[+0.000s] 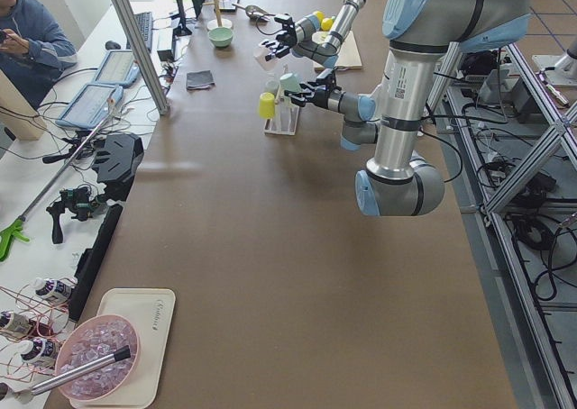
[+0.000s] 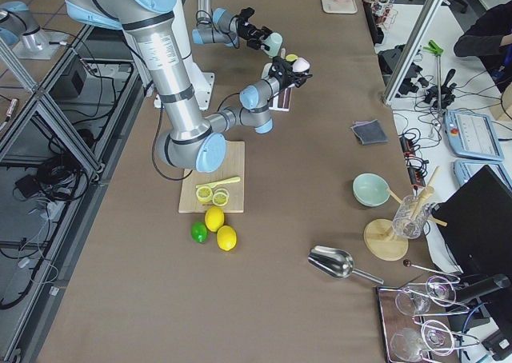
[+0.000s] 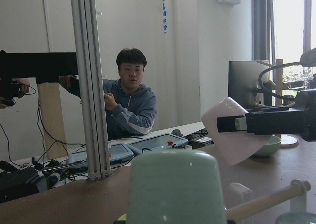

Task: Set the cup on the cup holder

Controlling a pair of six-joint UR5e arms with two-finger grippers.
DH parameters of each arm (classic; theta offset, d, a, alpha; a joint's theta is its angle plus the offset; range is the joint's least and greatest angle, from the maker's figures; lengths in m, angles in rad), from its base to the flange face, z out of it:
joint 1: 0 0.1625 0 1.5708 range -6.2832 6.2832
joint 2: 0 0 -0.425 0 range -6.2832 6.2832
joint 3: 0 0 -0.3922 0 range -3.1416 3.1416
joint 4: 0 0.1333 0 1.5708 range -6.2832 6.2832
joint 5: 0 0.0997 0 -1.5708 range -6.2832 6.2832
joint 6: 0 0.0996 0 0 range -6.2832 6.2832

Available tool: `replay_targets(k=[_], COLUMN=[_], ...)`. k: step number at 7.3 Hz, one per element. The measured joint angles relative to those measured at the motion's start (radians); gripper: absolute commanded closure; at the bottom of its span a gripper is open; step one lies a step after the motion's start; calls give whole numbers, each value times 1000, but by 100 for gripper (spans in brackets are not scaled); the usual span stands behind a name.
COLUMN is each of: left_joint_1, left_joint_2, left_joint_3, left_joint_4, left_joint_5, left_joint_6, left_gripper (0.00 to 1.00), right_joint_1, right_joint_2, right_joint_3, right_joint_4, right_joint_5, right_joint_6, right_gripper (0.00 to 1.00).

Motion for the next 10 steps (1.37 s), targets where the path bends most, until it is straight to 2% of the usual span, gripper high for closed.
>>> replay_targets(k=[5,10], left_joint_1=[-3,-4], left_joint_2=[-16,-46], left_joint_3=[22,69], left_joint_4=[-2,-1], left_joint_5=[1,13], left_joint_6=[-5,-61], left_gripper=[50,46], right_joint_1=[0,-10], right_joint_2=[66,75], right_joint_3=[-123,-150], right_joint_4=[55,104], right_joint_5=[4,15], right_joint_6=[1,4], right_gripper=[100,100])
